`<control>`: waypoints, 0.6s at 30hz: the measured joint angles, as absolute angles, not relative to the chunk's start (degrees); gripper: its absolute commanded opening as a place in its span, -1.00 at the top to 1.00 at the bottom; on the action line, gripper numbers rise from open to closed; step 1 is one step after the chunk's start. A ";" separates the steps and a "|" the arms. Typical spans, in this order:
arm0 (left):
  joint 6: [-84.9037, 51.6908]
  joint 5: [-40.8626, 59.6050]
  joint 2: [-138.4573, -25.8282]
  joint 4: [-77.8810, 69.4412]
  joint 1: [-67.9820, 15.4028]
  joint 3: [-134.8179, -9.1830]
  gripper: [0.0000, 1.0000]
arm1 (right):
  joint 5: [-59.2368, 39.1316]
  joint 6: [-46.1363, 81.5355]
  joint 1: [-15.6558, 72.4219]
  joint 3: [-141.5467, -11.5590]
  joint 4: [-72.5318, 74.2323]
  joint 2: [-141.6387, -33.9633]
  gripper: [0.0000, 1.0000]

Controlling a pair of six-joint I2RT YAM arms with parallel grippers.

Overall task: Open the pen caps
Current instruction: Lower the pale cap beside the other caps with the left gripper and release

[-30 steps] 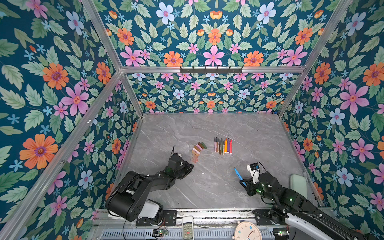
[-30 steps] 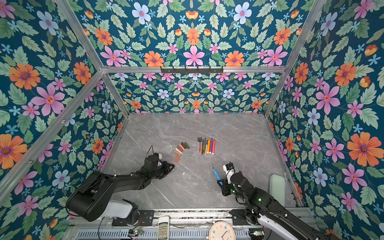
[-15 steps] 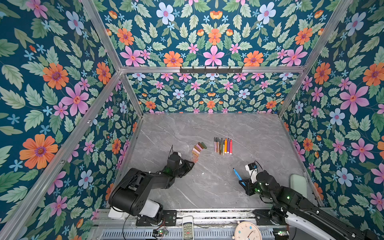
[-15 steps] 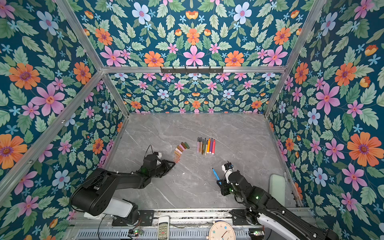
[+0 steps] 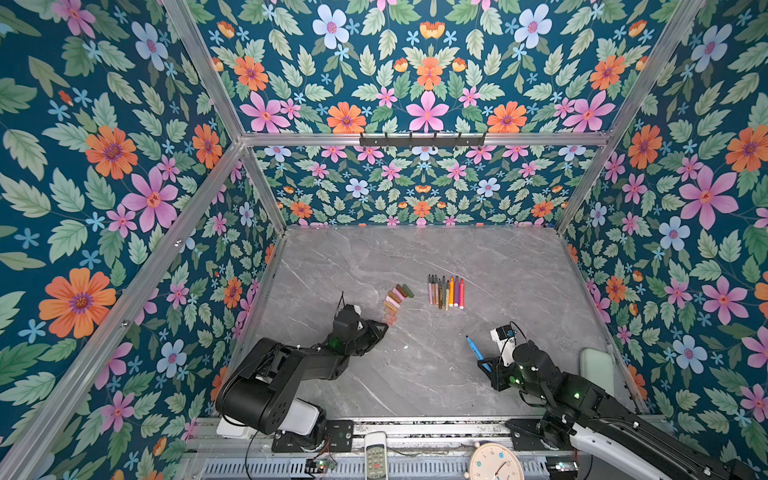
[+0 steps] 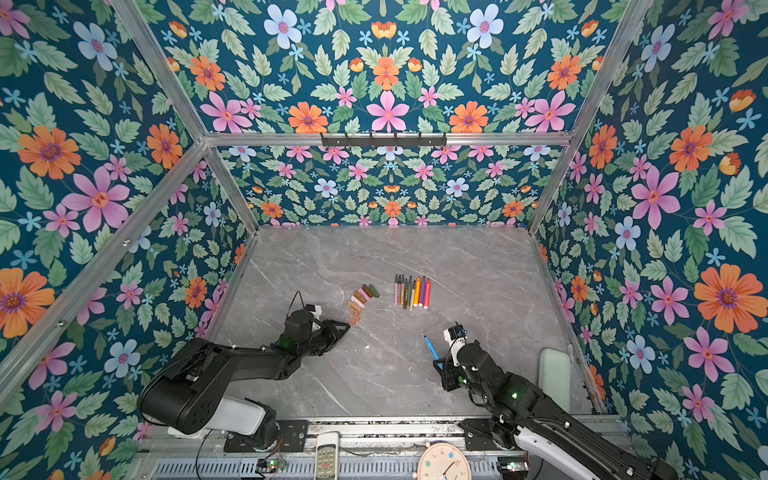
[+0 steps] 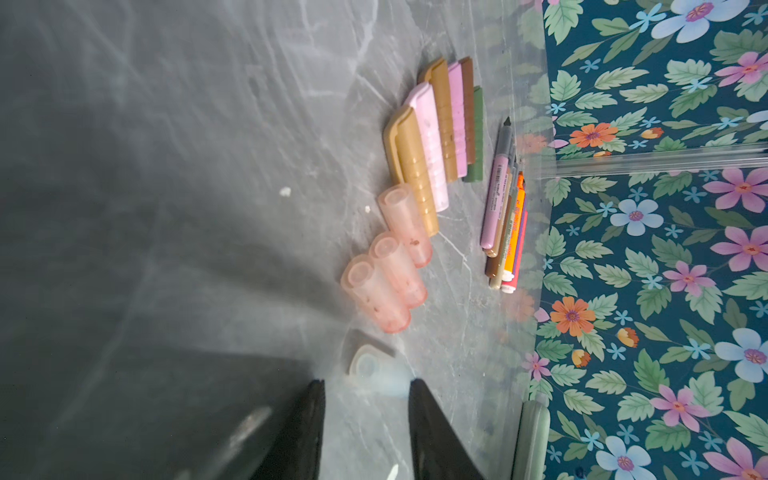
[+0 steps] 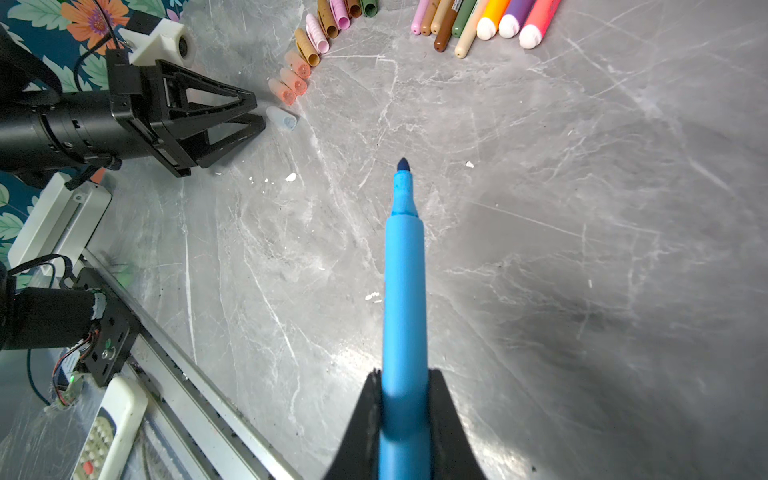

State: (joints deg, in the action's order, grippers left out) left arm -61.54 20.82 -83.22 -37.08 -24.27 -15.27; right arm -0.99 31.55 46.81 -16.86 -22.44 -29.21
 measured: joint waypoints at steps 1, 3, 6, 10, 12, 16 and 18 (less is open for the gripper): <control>-61.54 20.82 -82.98 -37.08 -24.27 -15.09 0.26 | -0.99 31.55 46.81 -16.86 -22.46 -29.23 0.95; -61.54 20.82 -82.43 -36.91 -24.27 -14.70 0.27 | -0.99 31.55 46.81 -16.86 -22.44 -29.30 0.95; -61.54 20.82 -81.60 -36.32 -24.27 -14.37 0.29 | -0.99 31.55 46.81 -16.86 -22.44 -29.52 0.95; -61.52 20.82 -80.64 -35.99 -24.27 -14.15 0.29 | -0.99 31.55 46.81 -16.88 -22.41 -29.89 0.95; -61.52 20.82 -80.20 -35.94 -24.27 -14.00 0.29 | -0.97 31.55 46.81 -16.88 -22.41 -30.15 0.95; -60.62 20.84 -77.93 -34.46 -24.16 -14.35 0.29 | -0.95 31.57 46.81 -17.17 -22.48 -30.59 0.97; -57.80 20.82 -75.64 -29.85 -24.01 -17.12 0.29 | -0.21 32.12 46.81 -17.76 -23.20 -30.57 1.00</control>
